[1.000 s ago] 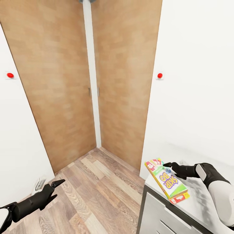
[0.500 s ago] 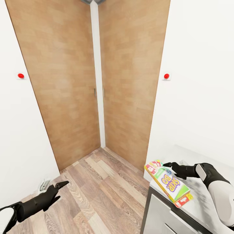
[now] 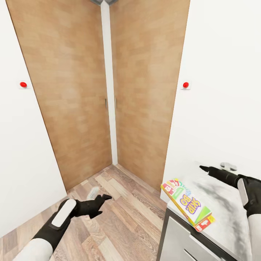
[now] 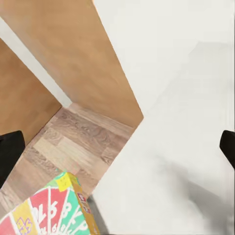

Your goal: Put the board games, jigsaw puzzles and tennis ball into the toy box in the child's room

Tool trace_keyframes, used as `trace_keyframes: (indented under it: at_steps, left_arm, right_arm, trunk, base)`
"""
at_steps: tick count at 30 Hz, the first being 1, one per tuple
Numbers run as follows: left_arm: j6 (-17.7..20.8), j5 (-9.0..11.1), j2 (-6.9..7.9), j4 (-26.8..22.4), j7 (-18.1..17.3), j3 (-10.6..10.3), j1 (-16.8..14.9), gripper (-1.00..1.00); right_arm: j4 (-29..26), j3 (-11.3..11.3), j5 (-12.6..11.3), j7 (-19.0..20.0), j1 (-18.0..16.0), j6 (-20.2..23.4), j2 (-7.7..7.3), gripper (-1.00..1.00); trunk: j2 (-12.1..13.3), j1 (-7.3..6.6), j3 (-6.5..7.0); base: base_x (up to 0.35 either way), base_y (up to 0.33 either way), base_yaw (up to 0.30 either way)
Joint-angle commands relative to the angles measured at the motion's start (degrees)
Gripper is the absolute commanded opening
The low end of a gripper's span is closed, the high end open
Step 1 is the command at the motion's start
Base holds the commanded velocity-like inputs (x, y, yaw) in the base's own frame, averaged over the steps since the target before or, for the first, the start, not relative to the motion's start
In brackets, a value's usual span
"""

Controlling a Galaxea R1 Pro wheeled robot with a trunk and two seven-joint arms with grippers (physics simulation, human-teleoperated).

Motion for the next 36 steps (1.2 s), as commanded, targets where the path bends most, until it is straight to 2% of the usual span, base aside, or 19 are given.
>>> trace_keyframes:
  at_steps: [1, 2, 4, 5, 6, 8, 9, 10, 11, 12, 19, 25, 36]
  left_arm:
    - [-1.9, -0.1, -0.85, 3.4, 0.5, -1.5, -3.2, 1.00]
    - [-3.4, -1.1, -1.45, 5.9, 0.5, -2.3, -5.2, 1.00]
    - [-4.6, -2.6, -1.81, 7.7, 0.5, -2.8, -6.5, 1.00]
    - [-5.5, -3.7, -1.97, 9.1, 0.4, -3.0, -7.2, 1.00]
    - [-6.8, -5.1, -2.30, 11.4, -0.5, -3.1, -7.5, 1.00]
    - [-7.9, -5.7, -2.43, 12.0, -2.1, -3.3, -7.2, 1.00]
    - [-9.1, -6.2, -2.12, 12.4, -9.5, -3.7, -5.7, 1.00]
    - [-9.1, -6.3, -2.07, 12.4, -10.8, -3.7, -5.6, 1.00]
    - [-9.2, -6.4, -1.82, 12.5, -15.9, -3.8, -5.1, 1.00]
    - [-9.1, -6.4, -1.78, 12.5, -16.4, -3.8, -5.0, 1.00]
    - [-9.0, -6.5, -1.61, 12.5, -17.3, -3.8, -4.7, 1.00]
    - [-8.9, -6.4, -0.97, 12.5, -17.4, -3.7, -4.3, 1.00]
    - [-8.6, -6.4, -0.74, 12.3, -18.0, -3.7, -4.2, 1.00]
  right_arm:
    - [-7.8, -0.2, -0.4, 0.3, 3.5, 2.3, 0.32, 1.00]
    - [-15.1, -0.2, -1.1, 0.6, 7.1, 4.9, 0.61, 1.00]
    - [-22.1, -0.2, -2.4, 1.3, 10.3, 8.0, 0.80, 1.00]
    - [-28.6, -0.1, -3.6, 2.0, 13.2, 11.3, 0.90, 1.00]
    - [-37.2, 0.1, -5.1, 6.1, 19.0, 19.3, 0.80, 1.00]
    - [-39.2, 0.0, -5.3, 9.0, 20.5, 21.6, 0.60, 1.00]
    - [-40.9, -0.2, -5.6, 11.7, 21.7, 23.4, 0.08, 1.00]
    - [-41.0, -0.2, -5.6, 11.8, 21.8, 23.5, 0.05, 1.00]
    - [-41.2, -0.3, -5.6, 12.3, 21.8, 23.7, -0.12, 1.00]
    - [-41.3, -0.3, -5.6, 12.3, 21.8, 23.8, -0.15, 1.00]
    - [-41.3, -0.6, -5.6, 12.4, 21.5, 23.8, -0.38, 1.00]
    - [-41.3, -3.3, -5.6, 12.5, 21.3, 23.8, -2.34, 1.00]
    - [-41.3, -4.0, -5.6, 12.6, 21.2, 23.8, -3.09, 1.00]
  trunk:
    - [0.0, 0.00, -0.08]
    - [0.0, 0.00, -0.08]
    - [0.0, 0.00, -0.08]
    - [0.0, 0.00, -0.08]
    - [0.0, 0.00, -0.08]
    - [0.0, 0.00, -0.08]
    - [0.0, 0.00, -0.08]
    - [0.0, 0.00, -0.08]
    - [0.0, 0.00, -0.08]
    - [0.0, 0.00, -0.08]
    - [0.0, 0.00, -0.08]
    - [0.0, 0.00, -0.08]
    - [0.0, 0.00, -0.08]
  base:
    - [0.000, 0.000, 0.000]
    - [0.000, 0.000, 0.000]
    - [0.000, 0.000, 0.000]
    - [0.000, 0.000, 0.000]
    - [0.000, 0.000, 0.000]
    - [0.000, 0.000, 0.000]
    - [0.033, 0.025, 0.000]
    - [0.069, 0.054, 0.000]
    - [0.224, 0.193, -0.198]
    - [0.239, 0.217, -0.232]
    - [0.246, 0.258, -0.277]
    - [0.243, 0.276, -0.292]
    - [0.242, 0.278, -0.294]
